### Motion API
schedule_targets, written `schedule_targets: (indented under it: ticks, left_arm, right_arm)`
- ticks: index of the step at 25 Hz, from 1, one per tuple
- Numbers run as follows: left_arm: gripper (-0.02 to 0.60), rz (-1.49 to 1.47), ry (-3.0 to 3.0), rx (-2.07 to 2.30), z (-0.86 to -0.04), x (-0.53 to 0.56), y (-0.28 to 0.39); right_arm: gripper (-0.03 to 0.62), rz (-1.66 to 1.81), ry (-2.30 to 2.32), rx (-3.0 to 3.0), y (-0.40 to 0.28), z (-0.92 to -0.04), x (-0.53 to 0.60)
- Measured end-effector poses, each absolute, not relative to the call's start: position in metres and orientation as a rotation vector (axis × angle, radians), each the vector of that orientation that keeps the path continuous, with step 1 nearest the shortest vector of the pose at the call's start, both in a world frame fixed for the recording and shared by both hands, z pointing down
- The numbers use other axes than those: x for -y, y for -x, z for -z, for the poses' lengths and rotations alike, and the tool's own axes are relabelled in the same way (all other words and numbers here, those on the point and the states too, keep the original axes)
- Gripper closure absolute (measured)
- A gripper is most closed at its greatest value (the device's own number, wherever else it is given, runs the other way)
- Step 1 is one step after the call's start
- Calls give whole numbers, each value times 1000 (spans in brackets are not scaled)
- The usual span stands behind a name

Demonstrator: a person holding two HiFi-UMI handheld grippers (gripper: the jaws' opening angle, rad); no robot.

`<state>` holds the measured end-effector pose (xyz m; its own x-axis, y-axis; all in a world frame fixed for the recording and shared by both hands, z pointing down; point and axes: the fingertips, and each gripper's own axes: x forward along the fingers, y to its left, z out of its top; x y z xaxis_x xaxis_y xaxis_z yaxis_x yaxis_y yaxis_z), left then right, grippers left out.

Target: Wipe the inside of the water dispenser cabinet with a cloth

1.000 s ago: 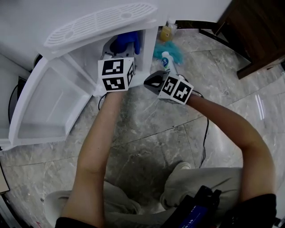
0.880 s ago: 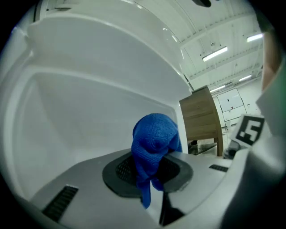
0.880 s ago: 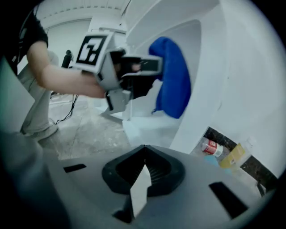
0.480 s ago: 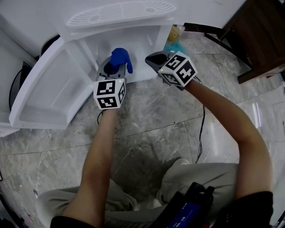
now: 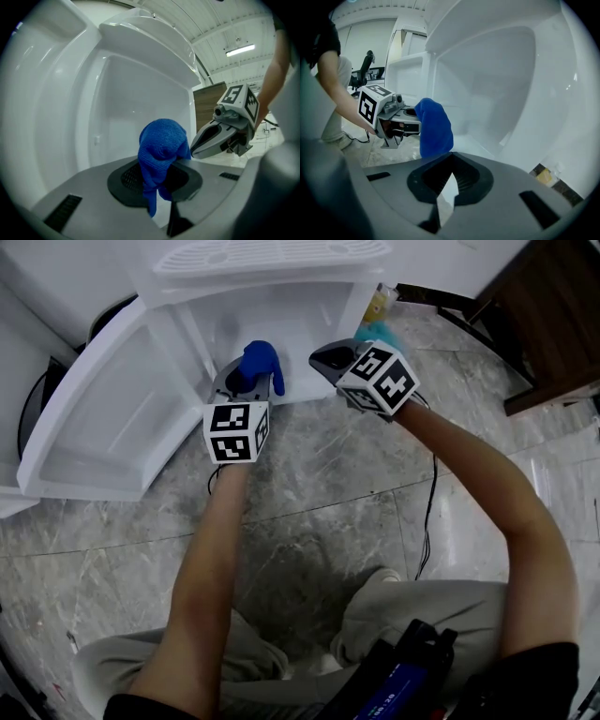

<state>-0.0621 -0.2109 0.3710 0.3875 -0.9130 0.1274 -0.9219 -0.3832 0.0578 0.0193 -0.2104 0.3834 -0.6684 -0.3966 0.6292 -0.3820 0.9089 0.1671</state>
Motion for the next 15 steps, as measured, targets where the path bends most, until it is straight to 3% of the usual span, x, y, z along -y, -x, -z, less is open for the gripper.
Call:
schedule_targets:
  ticks: [15]
  left_arm:
    - [510, -128, -2467, 1652, -385, 212, 65]
  right_arm:
    - [595, 52, -525, 2348, -18, -387, 214]
